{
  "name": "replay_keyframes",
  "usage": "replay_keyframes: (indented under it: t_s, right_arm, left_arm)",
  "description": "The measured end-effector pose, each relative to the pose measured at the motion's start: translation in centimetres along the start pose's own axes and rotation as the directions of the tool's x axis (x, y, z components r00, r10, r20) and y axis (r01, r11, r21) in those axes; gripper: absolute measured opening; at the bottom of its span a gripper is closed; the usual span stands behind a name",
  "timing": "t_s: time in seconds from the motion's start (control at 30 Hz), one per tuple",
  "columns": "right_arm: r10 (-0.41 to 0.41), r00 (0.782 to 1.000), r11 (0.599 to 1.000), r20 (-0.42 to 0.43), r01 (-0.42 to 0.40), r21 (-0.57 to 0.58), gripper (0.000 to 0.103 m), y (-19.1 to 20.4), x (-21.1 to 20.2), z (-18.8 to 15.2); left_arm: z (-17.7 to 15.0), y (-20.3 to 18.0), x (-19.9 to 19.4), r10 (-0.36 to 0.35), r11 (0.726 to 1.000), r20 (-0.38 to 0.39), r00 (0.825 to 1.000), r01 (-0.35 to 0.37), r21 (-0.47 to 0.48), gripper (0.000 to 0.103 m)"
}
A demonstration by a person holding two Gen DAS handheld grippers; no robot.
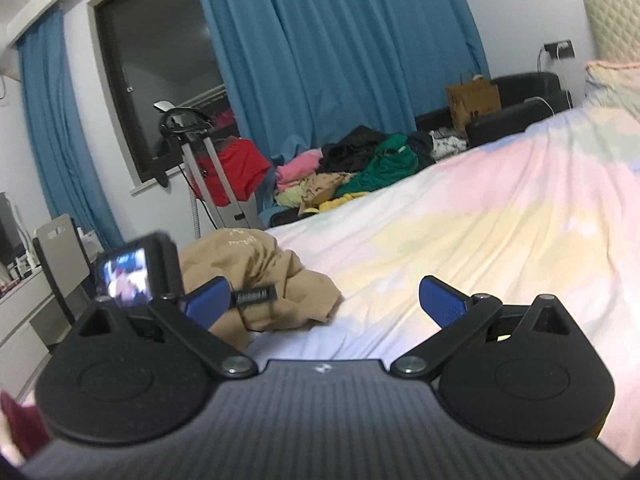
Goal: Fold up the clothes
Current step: 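Grasp the tan T-shirt fabric with the left gripper and lift it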
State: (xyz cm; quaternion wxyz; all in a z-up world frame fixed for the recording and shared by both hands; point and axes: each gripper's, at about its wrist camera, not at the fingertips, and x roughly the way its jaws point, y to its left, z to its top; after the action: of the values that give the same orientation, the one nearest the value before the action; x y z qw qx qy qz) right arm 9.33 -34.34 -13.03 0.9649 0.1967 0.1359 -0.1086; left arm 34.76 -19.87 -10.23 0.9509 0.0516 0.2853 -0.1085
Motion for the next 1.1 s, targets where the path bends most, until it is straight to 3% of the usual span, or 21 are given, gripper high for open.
replay_keyframes:
  t_s: [0.1, 0.13, 0.17, 0.2, 0.27, 0.37, 0.6, 0.77, 0.93, 1.1]
  right_arm:
    - [-0.009, 1.0, 1.0, -0.019, 0.009, 0.007, 0.103, -0.3, 1.4, -0.8]
    - [-0.011, 1.0, 1.0, -0.026, 0.012, 0.006, 0.103, -0.4, 1.9, -1.0]
    - [-0.013, 0.999, 1.0, -0.034, 0.014, 0.003, 0.103, -0.5, 2.4, -1.4]
    - [-0.014, 0.999, 1.0, -0.042, 0.014, -0.002, 0.103, -0.4, 2.8, -1.8]
    - [-0.013, 0.998, 1.0, -0.057, 0.012, -0.013, 0.103, -0.2, 3.5, -2.4]
    - [-0.005, 0.999, 1.0, -0.053, 0.003, -0.023, 0.103, 0.1, 3.7, -2.7]
    - [0.015, 1.0, 1.0, -0.01, -0.016, -0.016, 0.103, 0.1, 2.6, -2.3]
    - [0.063, 0.998, 0.997, 0.003, -0.063, -0.035, 0.103, 0.8, 0.9, -1.8]
    - [0.132, 0.991, 0.99, -0.007, -0.132, -0.046, 0.103, 1.6, -0.9, -1.4]
    - [0.195, 0.979, 0.977, -0.065, -0.2, -0.069, 0.102, 3.2, -2.9, -1.6]
  left_arm:
    - [1.0, 0.0, 1.7, 0.055, 0.998, -0.003, 0.998, -0.055, -0.006, 0.101]
    - [1.3, 0.0, 2.1, 0.086, 0.996, -0.013, 0.996, -0.086, 0.003, 0.091]
    - [1.4, 0.1, 2.2, 0.116, 0.993, -0.019, 0.993, -0.116, 0.006, 0.073]
    - [1.6, 0.3, 2.3, 0.137, 0.991, -0.023, 0.99, -0.137, 0.005, 0.065]
    - [2.0, 1.4, 1.5, 0.113, 0.993, -0.02, 0.993, -0.114, -0.02, 0.038]
    - [2.6, 3.5, -1.1, 0.066, 0.996, -0.008, 0.998, -0.066, -0.053, 0.014]
    - [1.6, 6.7, -13.3, -0.033, 0.998, 0.073, 0.997, 0.037, -0.054, 0.005]
    - [-2.1, 9.7, -23.1, -0.117, 0.993, 0.086, 0.989, 0.119, -0.02, 0.005]
    - [-8.0, 13.1, -30.7, -0.197, 0.98, 0.03, 0.98, 0.198, -0.013, 0.005]
    - [-14.4, 14.3, -33.3, -0.255, 0.966, -0.121, 0.959, 0.258, 0.006, 0.004]
